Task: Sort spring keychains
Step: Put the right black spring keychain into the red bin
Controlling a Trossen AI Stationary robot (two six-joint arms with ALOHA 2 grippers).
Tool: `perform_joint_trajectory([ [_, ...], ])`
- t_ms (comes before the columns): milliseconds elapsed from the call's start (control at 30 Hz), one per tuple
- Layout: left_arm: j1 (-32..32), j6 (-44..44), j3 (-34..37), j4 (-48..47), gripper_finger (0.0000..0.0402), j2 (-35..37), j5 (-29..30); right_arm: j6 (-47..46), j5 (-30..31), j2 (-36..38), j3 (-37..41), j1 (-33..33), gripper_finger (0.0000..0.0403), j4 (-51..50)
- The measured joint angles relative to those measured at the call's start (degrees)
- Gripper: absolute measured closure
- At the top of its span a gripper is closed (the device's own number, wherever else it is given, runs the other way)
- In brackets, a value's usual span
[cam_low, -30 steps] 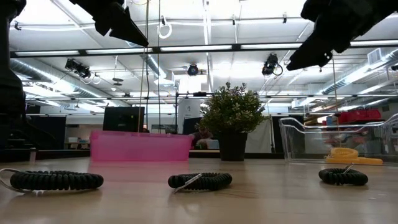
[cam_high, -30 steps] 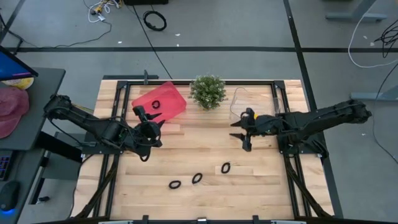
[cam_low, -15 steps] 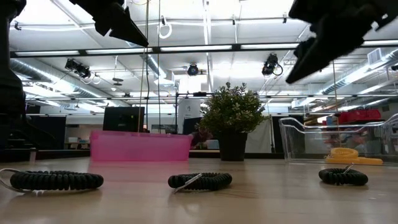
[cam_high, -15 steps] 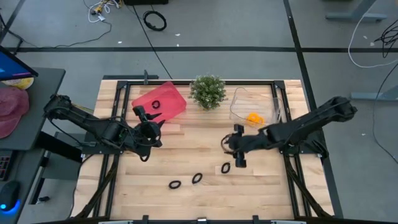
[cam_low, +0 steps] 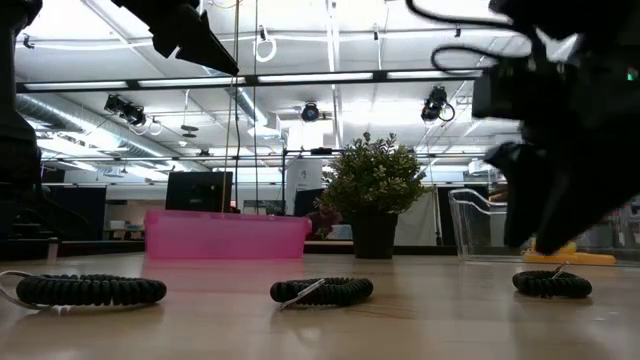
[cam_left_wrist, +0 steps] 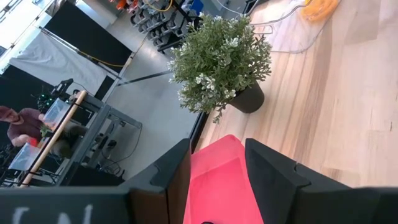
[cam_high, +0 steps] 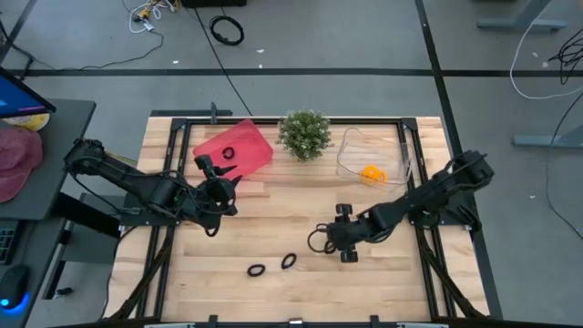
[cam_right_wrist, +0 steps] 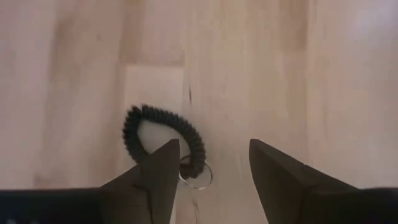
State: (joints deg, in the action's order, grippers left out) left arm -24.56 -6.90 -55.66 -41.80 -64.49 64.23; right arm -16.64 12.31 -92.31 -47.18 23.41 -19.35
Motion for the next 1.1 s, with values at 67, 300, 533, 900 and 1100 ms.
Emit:
perform_joint_trajectory([
  [67, 0.00, -0.17, 0.00, 0.00, 0.0246, 0.00, 0.00, -0.49, -1.08, -2.14, -0.02, -0.03, 0.0207, -0.03],
  [300, 0.00, -0.26, 0.00, 0.02, 0.0246, 0.00, 0.00, -1.94, 0.53, -6.69, -0.37, 0.03, 0.0212, 1.46],
  [533, -0.01, -0.36, 0.00, 0.00, 0.0246, 0.00, 0.00, -3.58, -0.12, -7.06, -0.36, 0.12, 0.0353, 0.02],
  [900, -0.02, -0.42, 0.00, 0.02, 0.0246, 0.00, -0.02, 4.00, 10.68, -6.96, -7.50, -0.63, 0.0394, -3.72],
  [1100, -0.02, -1.56, 0.02, 0.47, 0.0246, 0.04, -0.02, 10.36, 27.67, -5.23, -19.09, -2.59, 0.0396, -10.01],
])
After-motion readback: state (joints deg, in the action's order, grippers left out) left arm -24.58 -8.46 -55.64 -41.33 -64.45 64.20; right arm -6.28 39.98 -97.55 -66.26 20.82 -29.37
